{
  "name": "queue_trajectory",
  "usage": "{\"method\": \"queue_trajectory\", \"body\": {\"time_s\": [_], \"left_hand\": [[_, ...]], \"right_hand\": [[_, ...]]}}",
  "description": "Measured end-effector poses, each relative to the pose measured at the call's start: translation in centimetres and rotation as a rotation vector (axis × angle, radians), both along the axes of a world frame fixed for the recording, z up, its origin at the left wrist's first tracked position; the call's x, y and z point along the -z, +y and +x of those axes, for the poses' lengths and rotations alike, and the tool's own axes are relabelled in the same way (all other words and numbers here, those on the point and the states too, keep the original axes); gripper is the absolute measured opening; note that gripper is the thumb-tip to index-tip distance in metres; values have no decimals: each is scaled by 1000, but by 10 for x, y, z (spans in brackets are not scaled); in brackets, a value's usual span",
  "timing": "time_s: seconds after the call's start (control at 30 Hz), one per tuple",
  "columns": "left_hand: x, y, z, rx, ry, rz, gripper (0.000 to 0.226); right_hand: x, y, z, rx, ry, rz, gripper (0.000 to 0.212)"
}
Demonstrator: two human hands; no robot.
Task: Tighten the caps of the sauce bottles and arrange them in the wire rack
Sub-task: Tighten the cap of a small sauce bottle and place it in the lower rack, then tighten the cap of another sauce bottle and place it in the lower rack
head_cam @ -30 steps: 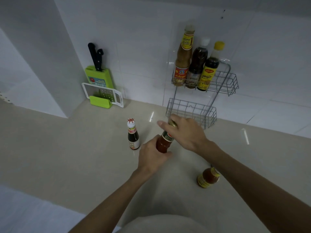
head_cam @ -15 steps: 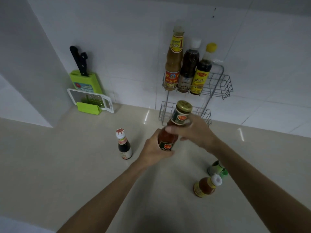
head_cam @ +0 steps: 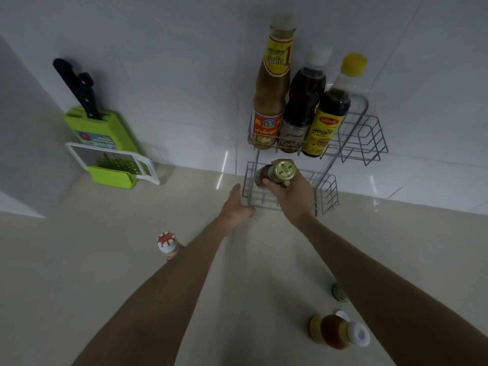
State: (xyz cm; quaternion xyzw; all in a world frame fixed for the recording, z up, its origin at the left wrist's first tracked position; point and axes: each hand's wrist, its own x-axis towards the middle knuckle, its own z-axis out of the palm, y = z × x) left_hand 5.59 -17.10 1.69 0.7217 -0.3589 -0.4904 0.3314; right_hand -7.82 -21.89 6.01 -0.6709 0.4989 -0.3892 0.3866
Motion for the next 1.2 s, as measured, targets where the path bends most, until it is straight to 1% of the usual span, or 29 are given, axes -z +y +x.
{"method": "queue_trajectory", "body": {"time_s": [0.07,0.17,0.3,0.4,0.47,0.6,0.77,0.87,0.97,1.07,1.13,1.2], "left_hand": [[5,-4,0,-2,50,-9,88],[12,-4,-2,-20,115,-31,82],[22,-2,-4,-11,157,-55,85],[23,-2,-3,-6,154,-71,87],[22,-2,-3,15,151,-74,87],[19,0,-4,45,154,-59,90],[19,10,-8,44,113,-18,98],[22,20,-11,43,104,-10,102],[21,33,-13,32,61,-21,93],[14,55,-16,19,-79,-132,77],[6,78,-19,-40,-163,-277,63],[-2,109,-22,-136,-181,-427,52]], "right_hand": [[9,-11,8,-5,40,38,38],[18,-24,16,-29,170,55,45],[20,-42,22,-60,318,39,54],[17,-50,28,-133,391,58,58],[17,-49,33,-171,393,48,55],[18,-47,40,-180,382,61,49],[13,-48,35,-165,354,182,55],[12,-40,34,-208,304,258,51],[11,-33,33,-217,315,313,53],[11,-22,29,-163,354,330,59],[13,-6,26,-49,336,231,53],[14,14,24,-7,289,61,38]]}}
